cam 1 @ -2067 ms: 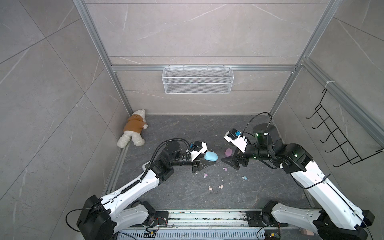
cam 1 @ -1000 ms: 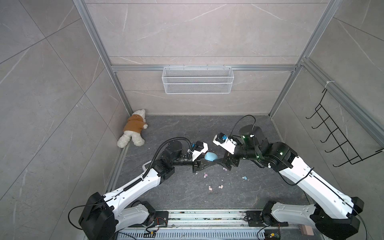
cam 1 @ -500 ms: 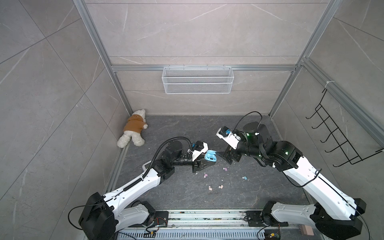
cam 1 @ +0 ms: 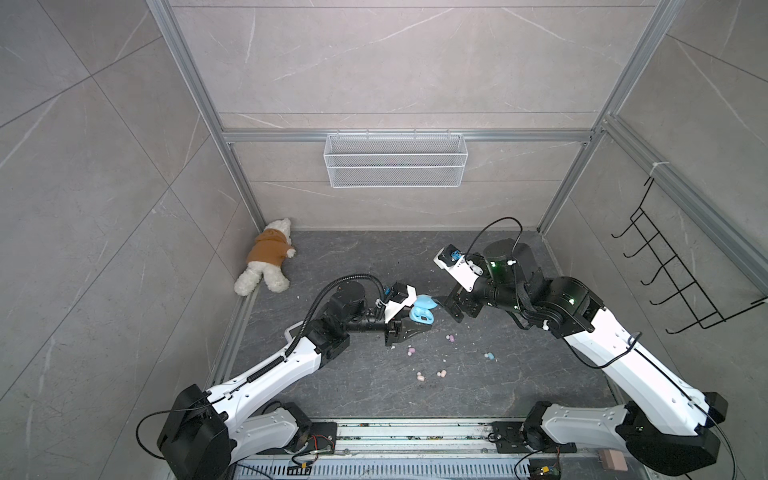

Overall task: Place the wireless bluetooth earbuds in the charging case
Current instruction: 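Push the teal case lid open with the right gripper, then move the right gripper down over the teal earbud on the table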

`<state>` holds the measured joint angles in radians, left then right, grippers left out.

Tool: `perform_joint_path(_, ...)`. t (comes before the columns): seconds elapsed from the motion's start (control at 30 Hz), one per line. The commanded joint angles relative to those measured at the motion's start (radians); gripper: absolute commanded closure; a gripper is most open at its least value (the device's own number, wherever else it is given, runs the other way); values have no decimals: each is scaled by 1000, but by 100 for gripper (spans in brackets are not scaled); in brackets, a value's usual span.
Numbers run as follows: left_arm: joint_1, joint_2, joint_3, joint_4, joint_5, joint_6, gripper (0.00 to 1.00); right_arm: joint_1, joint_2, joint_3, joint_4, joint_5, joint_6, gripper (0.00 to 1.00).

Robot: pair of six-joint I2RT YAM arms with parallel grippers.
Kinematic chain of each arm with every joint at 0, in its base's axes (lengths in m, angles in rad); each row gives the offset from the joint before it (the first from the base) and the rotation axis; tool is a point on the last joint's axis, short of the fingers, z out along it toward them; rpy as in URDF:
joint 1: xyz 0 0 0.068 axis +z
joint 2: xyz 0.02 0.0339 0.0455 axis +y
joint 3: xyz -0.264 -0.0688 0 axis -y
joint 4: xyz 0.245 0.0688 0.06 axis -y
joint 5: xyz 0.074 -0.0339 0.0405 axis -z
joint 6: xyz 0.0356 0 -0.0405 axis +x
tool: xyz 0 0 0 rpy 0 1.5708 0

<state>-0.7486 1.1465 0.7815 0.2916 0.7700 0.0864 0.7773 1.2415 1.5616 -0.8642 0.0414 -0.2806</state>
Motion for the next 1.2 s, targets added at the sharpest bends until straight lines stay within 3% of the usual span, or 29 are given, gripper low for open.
perform_joint_path(0.0,-12,-15,25,46,23,-1,86,-6,-17,25,-15,-26,20,1)
perform_joint_path(0.23,-13,0,9,73,-24,-35,86,-42,-88,-24,10,-30,109,0)
perform_joint_path(0.4,-2,5,22,64,-98,-4,86,-157,-35,32,-157,-36,317,0)
perform_joint_path(0.47,16,16,44,65,-109,4,86,-230,-22,19,-217,-88,406,0)
perform_joint_path(0.6,53,41,88,57,-104,34,86,-343,-25,-95,-251,-174,593,0)
perform_joint_path(0.9,75,27,76,49,-90,61,86,-437,-94,-551,-92,-259,1006,3)
perform_joint_path(1.17,75,27,67,56,-80,34,85,-443,-57,-745,34,-263,1167,6)
